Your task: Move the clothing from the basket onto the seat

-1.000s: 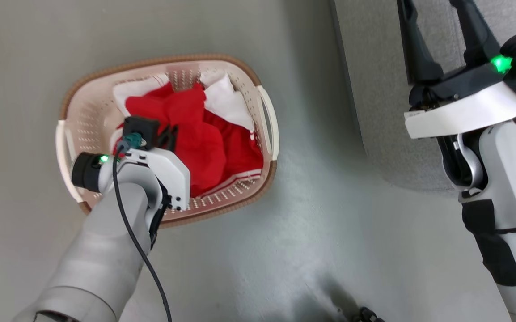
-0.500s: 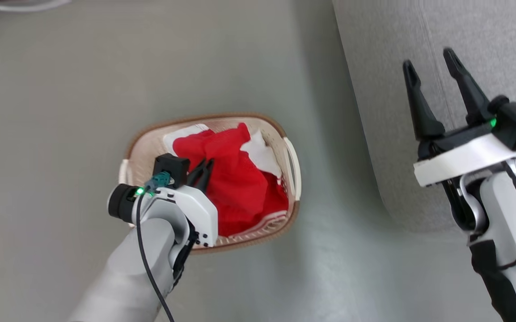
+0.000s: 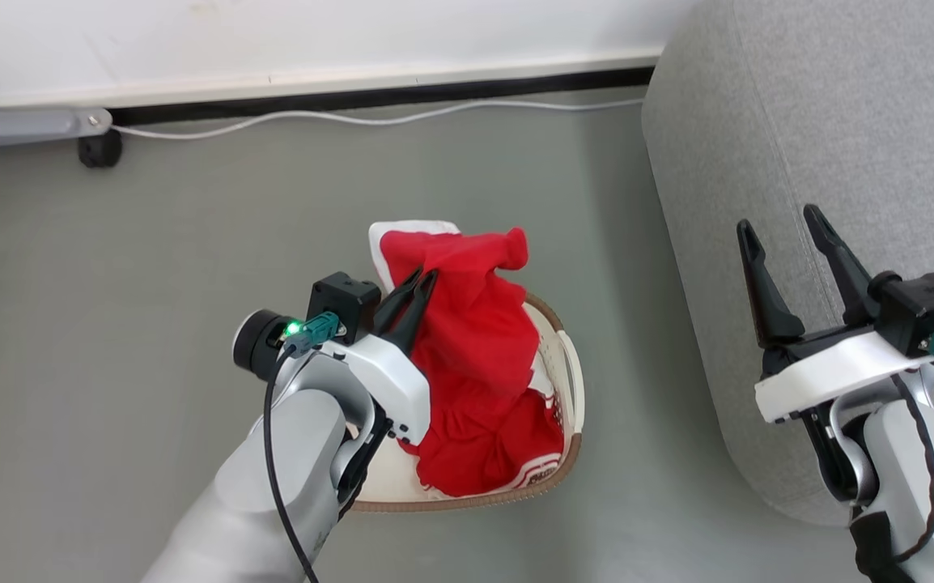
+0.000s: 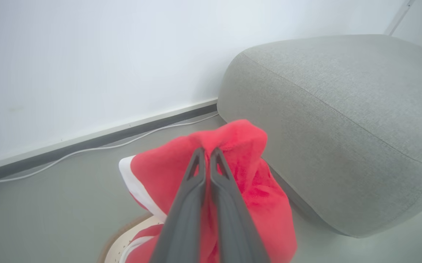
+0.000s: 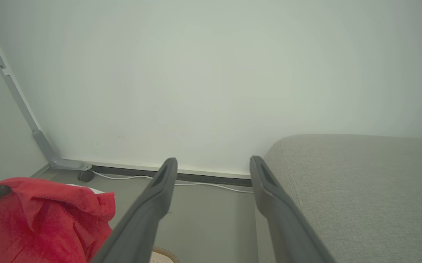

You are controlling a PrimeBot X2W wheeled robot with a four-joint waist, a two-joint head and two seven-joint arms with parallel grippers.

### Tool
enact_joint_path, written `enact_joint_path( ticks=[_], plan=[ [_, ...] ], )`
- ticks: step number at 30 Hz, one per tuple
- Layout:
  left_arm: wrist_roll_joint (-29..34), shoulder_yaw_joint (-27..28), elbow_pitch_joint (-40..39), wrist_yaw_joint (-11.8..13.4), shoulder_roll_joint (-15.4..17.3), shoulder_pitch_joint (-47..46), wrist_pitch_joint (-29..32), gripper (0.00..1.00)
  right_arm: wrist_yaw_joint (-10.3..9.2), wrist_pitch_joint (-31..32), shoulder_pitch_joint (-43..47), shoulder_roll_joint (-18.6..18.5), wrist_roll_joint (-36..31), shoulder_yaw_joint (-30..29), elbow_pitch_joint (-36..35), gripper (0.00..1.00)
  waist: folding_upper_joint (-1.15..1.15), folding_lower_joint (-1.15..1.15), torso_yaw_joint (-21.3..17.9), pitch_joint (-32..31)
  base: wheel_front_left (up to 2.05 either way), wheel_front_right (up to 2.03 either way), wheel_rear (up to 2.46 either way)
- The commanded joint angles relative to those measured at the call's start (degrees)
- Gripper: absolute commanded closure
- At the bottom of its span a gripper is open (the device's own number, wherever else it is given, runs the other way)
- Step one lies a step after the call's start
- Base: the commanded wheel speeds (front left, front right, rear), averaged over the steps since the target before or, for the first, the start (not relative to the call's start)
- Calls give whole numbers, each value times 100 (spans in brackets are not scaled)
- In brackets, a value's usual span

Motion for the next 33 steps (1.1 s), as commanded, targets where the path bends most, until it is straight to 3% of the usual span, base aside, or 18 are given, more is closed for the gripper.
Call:
enact_joint_path(
  ticks=[1,14,25,33],
  plan=[
    [131,230,-297,-54,73,-72,-75,100,40,-35,152,-10,-71,31,-73,0,0,0,106,-214,0,0,0],
    [368,368,-1419,-265,197,-523,-47,100,40,-35,589,153,-200,-106,1,0,0,0,215,-728,0,0,0],
    [388,315,-2210,-231,367,-840,320,100,40,-35,635,184,-212,-94,11,0,0,0,232,-764,0,0,0],
    [361,270,-2389,-161,406,-777,400,100,40,-35,476,204,187,477,-554,0,0,0,189,-733,0,0,0]
  ],
)
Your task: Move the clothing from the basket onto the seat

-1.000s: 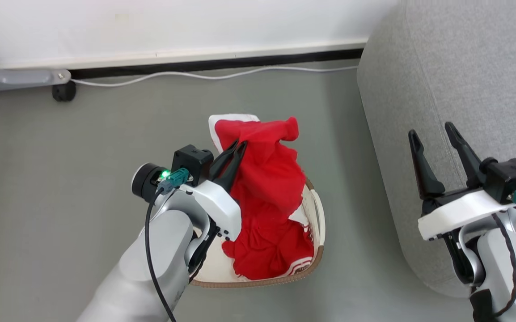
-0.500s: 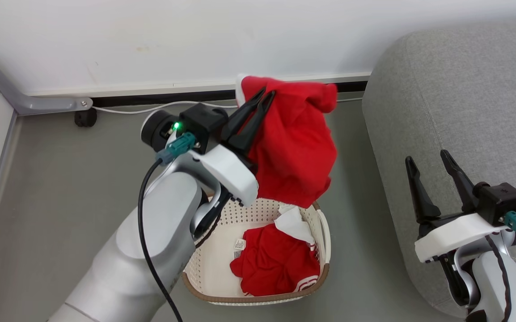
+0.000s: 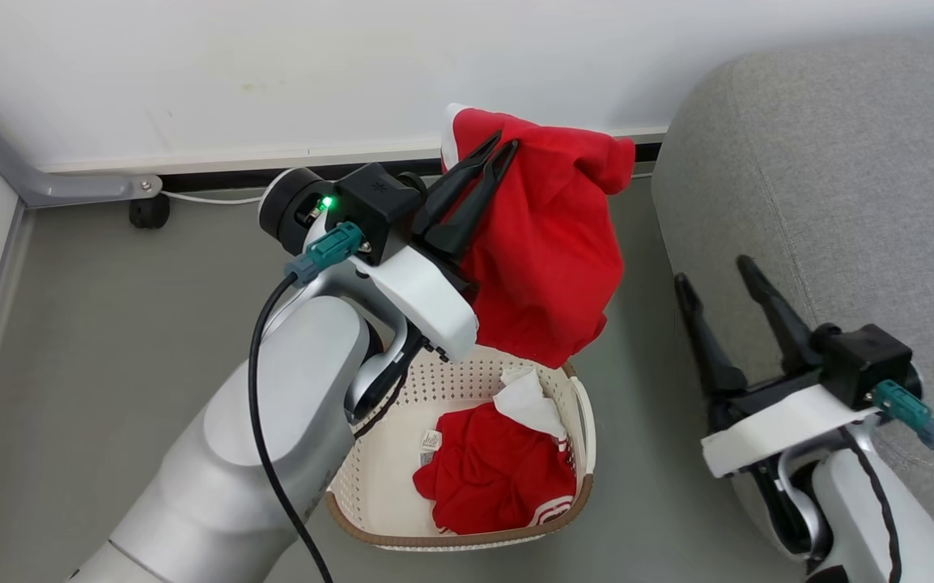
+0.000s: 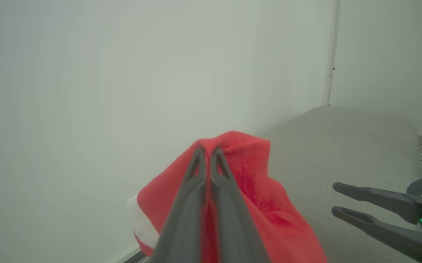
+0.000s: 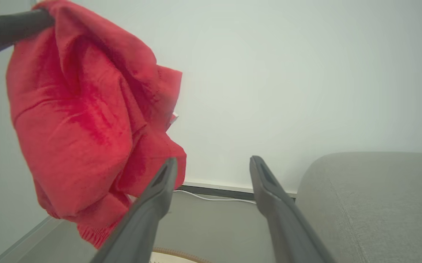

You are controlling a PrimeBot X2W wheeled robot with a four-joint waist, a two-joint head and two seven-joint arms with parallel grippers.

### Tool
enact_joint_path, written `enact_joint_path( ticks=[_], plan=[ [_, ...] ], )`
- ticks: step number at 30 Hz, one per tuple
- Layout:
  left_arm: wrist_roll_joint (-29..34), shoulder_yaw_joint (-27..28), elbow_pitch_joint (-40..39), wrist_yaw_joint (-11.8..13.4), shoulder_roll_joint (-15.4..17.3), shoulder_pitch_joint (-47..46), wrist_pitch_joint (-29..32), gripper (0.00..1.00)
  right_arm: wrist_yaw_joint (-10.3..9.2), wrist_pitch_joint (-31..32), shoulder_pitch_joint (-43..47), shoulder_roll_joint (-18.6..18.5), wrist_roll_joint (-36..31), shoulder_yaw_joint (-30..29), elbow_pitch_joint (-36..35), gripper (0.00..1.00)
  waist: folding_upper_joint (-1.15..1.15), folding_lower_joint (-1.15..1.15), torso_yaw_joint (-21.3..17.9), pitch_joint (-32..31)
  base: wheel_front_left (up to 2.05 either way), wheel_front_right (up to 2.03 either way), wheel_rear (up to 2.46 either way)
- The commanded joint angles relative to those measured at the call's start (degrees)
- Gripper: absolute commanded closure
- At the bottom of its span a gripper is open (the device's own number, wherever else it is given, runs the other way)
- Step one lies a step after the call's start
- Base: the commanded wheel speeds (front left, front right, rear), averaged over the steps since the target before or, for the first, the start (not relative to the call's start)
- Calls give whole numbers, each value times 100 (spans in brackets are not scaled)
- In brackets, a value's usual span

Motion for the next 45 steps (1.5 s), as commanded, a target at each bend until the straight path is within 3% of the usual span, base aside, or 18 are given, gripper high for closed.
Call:
enact_joint_path(
  ticks=[1,8,14,23,24,25,26,27,36,37,38,39,45],
  plan=[
    [34,165,-166,40,128,-214,26,100,40,-35,-146,-26,108,205,-255,0,0,0,-6,9,0,0,0],
    [33,62,-189,62,73,-220,16,100,40,-35,-323,-181,592,881,-662,0,0,0,24,47,0,0,0],
    [35,-45,-270,58,11,-287,-8,100,40,-35,-609,-251,914,1481,-236,0,0,0,108,95,0,0,0],
    [2,-238,-346,43,-72,-311,-42,100,40,-35,-1257,-76,1415,2049,396,0,0,0,287,109,0,0,0],
    [-10,-255,-337,41,-79,-299,-50,100,40,-35,-1320,-60,1412,2076,449,9,0,0,302,109,0,0,0],
    [-19,-273,-330,41,-85,-288,-58,100,40,-35,-1370,-37,1418,2094,497,35,0,0,315,111,0,0,0],
    [-30,-289,-319,40,-91,-276,-64,100,40,-35,-1412,-10,1423,2098,545,89,0,0,322,112,0,0,0],
    [-44,-302,-307,40,-97,-265,-71,100,40,-35,-1448,18,1424,2091,587,100,0,0,328,112,0,0,0],
    [-68,-334,-183,82,-114,-266,-161,100,40,-35,-1570,103,1391,2083,628,100,0,0,278,140,0,0,0],
    [-66,-337,-163,84,-114,-265,-175,89,40,-35,-1563,102,1384,2065,613,100,0,0,264,144,0,0,0],
    [-65,-341,-143,84,-114,-261,-190,54,40,-35,-1555,101,1375,2054,596,100,0,0,249,147,0,0,0],
    [-64,-345,-123,84,-114,-257,-203,0,40,-35,-1546,102,1362,2030,574,100,0,0,236,149,0,0,0],
    [-107,-357,85,67,-118,-205,-292,0,40,-35,-1470,88,1251,1830,333,100,0,0,144,178,0,0,0]
  ],
)
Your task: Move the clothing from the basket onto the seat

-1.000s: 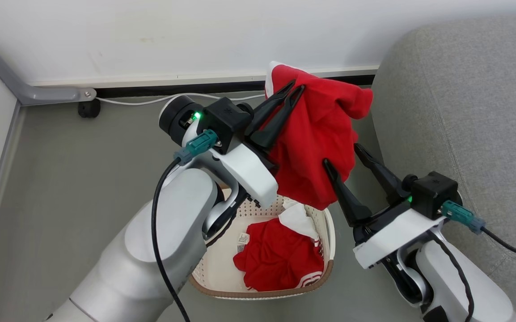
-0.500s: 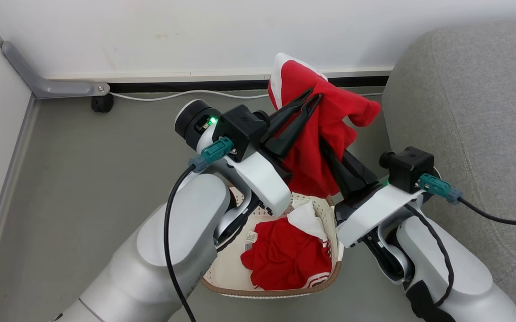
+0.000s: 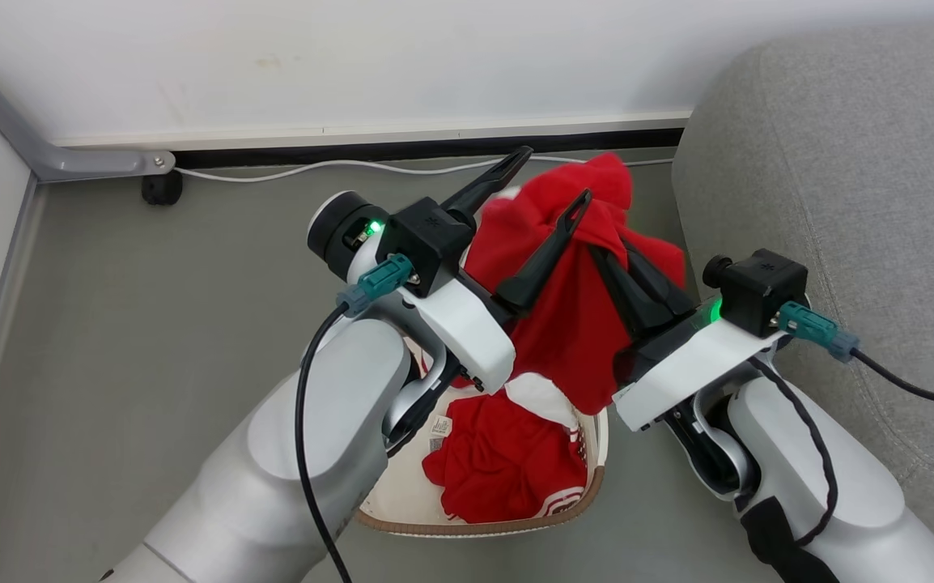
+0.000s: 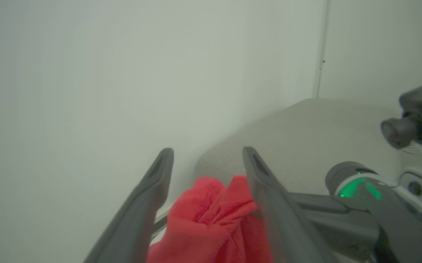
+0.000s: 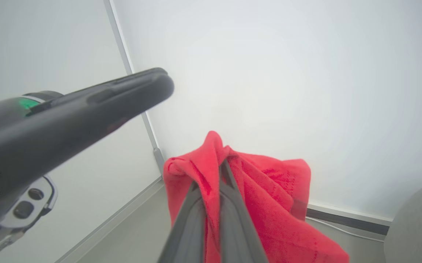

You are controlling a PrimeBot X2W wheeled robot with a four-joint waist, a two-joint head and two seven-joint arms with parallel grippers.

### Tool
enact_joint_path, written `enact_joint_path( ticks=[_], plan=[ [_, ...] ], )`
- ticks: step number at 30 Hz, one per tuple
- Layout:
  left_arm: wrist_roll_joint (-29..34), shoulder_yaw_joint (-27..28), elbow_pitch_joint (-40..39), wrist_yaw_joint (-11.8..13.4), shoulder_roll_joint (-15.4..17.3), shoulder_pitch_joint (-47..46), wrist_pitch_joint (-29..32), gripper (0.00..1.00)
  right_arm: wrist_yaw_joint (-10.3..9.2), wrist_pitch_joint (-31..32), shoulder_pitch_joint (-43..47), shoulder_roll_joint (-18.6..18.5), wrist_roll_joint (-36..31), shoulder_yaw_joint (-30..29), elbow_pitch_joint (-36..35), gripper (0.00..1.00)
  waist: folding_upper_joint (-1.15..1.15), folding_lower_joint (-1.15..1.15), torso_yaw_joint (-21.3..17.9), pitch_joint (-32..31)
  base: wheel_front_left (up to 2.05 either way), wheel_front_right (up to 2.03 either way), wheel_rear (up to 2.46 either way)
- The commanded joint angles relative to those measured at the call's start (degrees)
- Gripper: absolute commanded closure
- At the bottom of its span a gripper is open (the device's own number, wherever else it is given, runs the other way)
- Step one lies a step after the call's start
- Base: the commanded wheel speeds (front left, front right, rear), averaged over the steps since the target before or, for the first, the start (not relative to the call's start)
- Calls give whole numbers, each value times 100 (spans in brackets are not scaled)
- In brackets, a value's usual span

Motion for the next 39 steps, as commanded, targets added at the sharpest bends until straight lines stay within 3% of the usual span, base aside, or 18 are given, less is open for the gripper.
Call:
enact_joint_path(
  ticks=[1,13,39],
  plan=[
    [-56,179,-48,13,85,-177,-67,0,40,-35,-9,58,-46,-48,-221,100,0,0,-34,8,0,0,0],
    [5,198,337,-22,113,-38,-190,0,40,-35,278,-107,-169,-533,-530,100,0,0,-567,4,0,0,0],
    [336,697,161,-203,94,903,-210,0,40,-35,686,-222,-303,-1151,-971,100,0,0,-2798,-276,0,0,0]
  ],
)
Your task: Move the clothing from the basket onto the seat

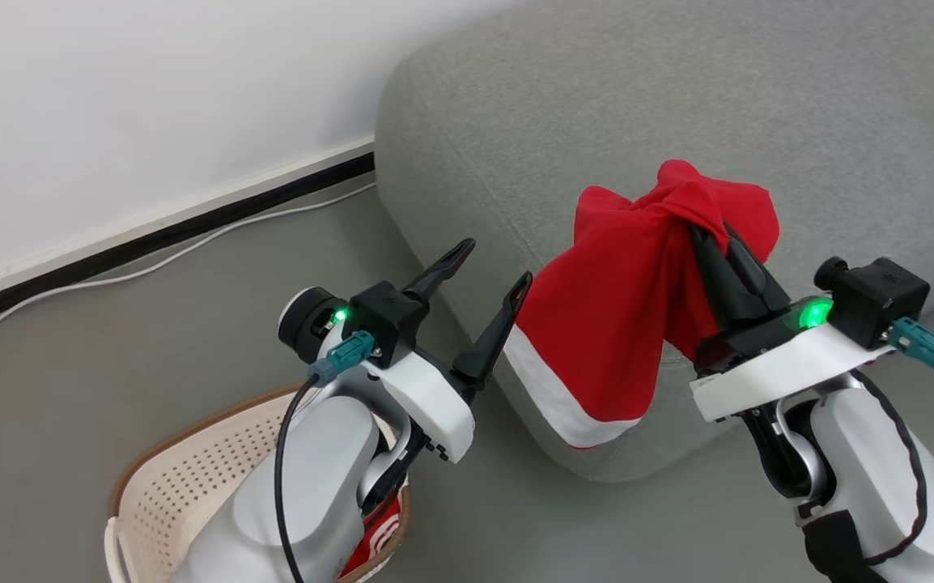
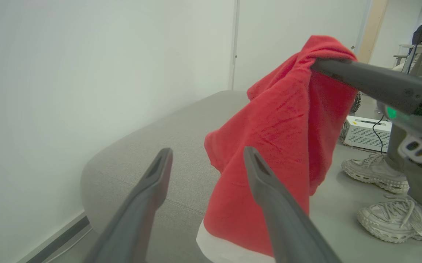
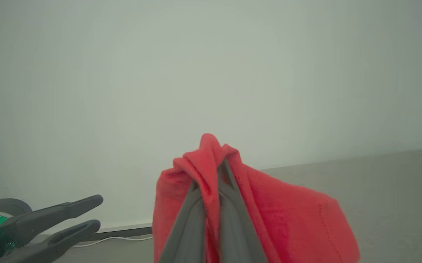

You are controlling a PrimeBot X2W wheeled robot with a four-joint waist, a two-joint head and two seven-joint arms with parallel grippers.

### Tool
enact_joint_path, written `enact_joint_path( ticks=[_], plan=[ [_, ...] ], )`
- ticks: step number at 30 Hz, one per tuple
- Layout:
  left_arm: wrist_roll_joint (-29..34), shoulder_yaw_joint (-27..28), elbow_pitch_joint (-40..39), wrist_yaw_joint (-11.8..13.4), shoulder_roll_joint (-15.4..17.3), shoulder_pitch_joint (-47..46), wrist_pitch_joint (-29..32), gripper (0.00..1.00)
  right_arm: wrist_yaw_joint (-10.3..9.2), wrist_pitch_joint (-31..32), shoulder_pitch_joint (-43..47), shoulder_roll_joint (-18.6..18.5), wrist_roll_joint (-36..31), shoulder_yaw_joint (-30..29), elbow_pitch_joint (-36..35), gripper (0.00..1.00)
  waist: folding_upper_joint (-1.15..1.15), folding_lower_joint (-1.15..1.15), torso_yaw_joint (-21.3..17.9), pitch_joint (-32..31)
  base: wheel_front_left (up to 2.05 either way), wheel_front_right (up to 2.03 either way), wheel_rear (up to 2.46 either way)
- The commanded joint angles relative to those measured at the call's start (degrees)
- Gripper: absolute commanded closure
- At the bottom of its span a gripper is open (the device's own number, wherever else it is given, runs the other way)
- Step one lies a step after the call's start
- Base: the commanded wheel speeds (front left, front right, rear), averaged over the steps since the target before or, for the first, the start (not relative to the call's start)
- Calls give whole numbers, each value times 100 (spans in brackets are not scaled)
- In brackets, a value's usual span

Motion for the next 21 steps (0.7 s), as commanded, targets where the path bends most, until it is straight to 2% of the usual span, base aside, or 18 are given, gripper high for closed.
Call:
enact_joint_path(
  ticks=[1,12,21],
  plan=[
    [64,174,-166,-23,51,-86,-58,0,40,-35,36,-34,-3,-10,-225,100,0,0,-199,-7,0,0,0],
    [-2,-180,-82,-62,-35,-273,-59,0,40,-35,165,-282,-184,-776,-600,100,0,0,-295,299,0,0,0],
    [161,-197,-18,-64,-43,-340,-59,0,40,-35,-801,-760,-446,-1493,-226,100,0,0,-286,934,0,0,0]
  ],
)
